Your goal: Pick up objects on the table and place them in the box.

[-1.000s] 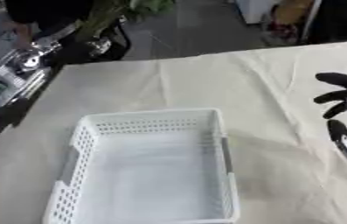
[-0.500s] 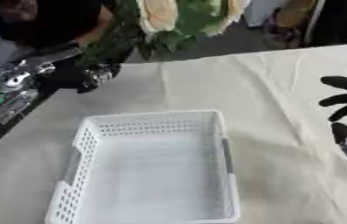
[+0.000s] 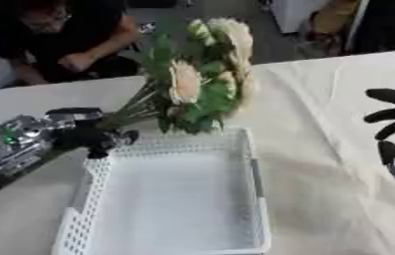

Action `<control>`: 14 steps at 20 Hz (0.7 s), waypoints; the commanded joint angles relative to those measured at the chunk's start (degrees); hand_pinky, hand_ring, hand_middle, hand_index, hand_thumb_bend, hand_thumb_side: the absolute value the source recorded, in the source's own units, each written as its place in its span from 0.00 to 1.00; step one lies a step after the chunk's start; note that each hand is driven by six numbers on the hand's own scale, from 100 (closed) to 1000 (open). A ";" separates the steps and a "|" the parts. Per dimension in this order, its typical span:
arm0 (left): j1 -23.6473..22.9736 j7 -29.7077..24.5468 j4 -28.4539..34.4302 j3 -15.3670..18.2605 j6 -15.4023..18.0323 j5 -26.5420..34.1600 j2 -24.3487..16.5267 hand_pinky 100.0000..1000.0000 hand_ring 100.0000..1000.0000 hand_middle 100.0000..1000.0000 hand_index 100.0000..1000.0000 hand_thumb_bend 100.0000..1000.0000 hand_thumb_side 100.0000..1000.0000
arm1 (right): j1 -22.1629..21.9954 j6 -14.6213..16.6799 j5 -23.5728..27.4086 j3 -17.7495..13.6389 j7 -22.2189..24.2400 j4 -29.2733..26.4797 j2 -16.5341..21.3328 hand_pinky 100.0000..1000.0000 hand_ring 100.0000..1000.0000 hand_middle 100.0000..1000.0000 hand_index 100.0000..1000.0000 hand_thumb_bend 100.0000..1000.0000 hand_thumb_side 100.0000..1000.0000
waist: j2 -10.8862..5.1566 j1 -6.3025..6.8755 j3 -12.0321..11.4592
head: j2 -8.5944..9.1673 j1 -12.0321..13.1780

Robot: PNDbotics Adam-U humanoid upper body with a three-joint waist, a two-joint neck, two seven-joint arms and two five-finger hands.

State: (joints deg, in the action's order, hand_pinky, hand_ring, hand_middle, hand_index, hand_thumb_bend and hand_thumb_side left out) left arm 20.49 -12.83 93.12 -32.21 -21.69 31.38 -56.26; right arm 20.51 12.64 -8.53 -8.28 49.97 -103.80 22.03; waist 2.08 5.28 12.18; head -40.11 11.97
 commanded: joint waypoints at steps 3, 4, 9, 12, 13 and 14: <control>-0.03 -3.68 0.77 0.27 2.59 -0.61 -2.21 0.00 0.00 0.00 0.03 0.00 0.25 | 0.40 0.40 -0.11 -0.29 0.22 -0.64 1.52 0.63 0.80 0.98 1.00 0.00 0.20 | -0.77 -0.23 -0.20 | 0.42 -0.99; 0.06 -3.71 1.49 0.41 2.87 -0.59 -2.47 0.00 0.00 0.00 0.03 0.00 0.25 | 0.36 0.42 -0.13 -0.27 0.23 -0.63 1.54 0.63 0.80 0.98 1.00 0.00 0.20 | -0.79 -0.23 -0.21 | 0.44 -0.94; 0.15 -3.83 4.40 0.50 4.18 -1.01 -3.46 0.00 0.00 0.00 0.03 0.00 0.25 | 0.44 0.42 -0.15 -0.27 0.30 -0.60 1.53 0.63 0.80 0.98 1.00 0.00 0.20 | -0.81 -0.13 -0.14 | 0.74 -1.09; -0.96 -4.96 6.48 0.53 4.76 -3.73 -4.99 0.00 0.00 0.00 0.03 0.00 0.25 | 0.41 0.36 -0.22 -0.29 0.39 -0.58 1.63 0.63 0.80 0.98 1.00 0.00 0.20 | -0.91 0.04 -0.23 | 0.74 -1.42; -1.56 -5.18 8.07 1.00 5.18 -5.98 -6.04 0.00 0.00 0.00 0.03 0.00 0.25 | 0.34 0.32 -0.27 -0.36 0.37 -0.57 1.74 0.63 0.80 0.98 1.00 0.00 0.20 | -0.98 0.13 -0.39 | 0.70 -1.73; -2.25 -5.34 9.68 1.55 5.49 -8.25 -6.86 0.00 0.00 0.00 0.03 0.00 0.25 | 0.29 0.30 -0.31 -0.41 0.34 -0.56 1.81 0.63 0.80 0.98 1.00 0.00 0.21 | -1.03 0.18 -0.50 | 0.67 -1.94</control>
State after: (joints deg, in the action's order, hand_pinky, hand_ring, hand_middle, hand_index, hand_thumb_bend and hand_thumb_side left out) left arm 17.88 -17.84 100.77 -32.07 -16.72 25.00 -60.04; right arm 20.47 12.61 -8.76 -8.29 50.00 -103.78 22.38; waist 1.77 5.66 11.71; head -40.05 10.76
